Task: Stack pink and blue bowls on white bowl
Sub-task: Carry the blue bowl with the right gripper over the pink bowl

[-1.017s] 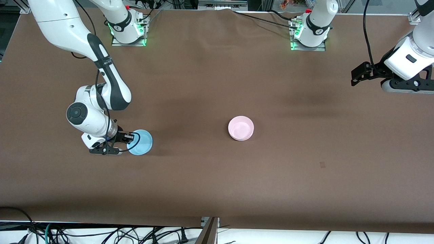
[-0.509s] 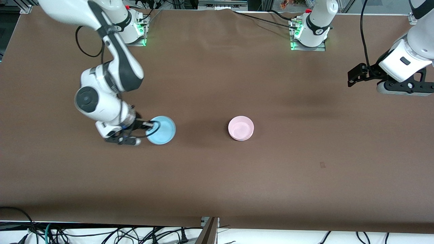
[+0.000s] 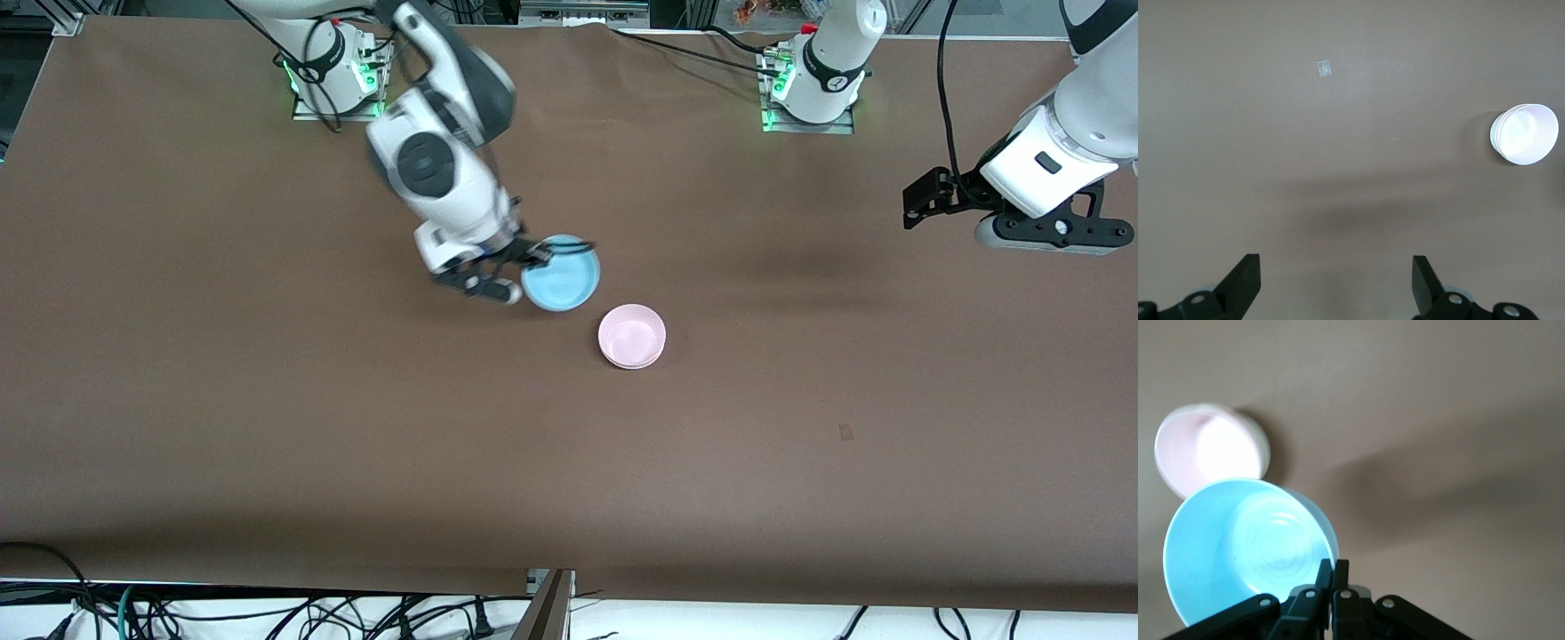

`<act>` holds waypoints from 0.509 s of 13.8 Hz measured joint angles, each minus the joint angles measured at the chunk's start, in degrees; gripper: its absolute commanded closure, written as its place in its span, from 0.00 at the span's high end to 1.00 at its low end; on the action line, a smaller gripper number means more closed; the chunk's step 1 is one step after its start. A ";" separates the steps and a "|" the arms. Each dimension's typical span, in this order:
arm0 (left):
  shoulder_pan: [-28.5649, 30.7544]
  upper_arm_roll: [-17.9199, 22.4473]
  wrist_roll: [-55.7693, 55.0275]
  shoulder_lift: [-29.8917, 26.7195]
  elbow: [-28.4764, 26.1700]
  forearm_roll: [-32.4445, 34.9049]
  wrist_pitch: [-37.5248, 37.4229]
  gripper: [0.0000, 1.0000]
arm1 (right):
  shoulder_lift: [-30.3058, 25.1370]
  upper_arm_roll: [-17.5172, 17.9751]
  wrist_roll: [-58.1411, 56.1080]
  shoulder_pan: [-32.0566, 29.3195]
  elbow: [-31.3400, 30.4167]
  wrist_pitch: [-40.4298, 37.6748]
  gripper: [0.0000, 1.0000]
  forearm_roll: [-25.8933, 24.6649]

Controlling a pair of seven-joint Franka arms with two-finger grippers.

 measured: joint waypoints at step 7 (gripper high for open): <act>0.00 -0.01 0.00 0.00 0.01 0.00 0.00 1.00 | 10.48 -2.19 3.23 4.53 5.29 12.72 0.00 -2.58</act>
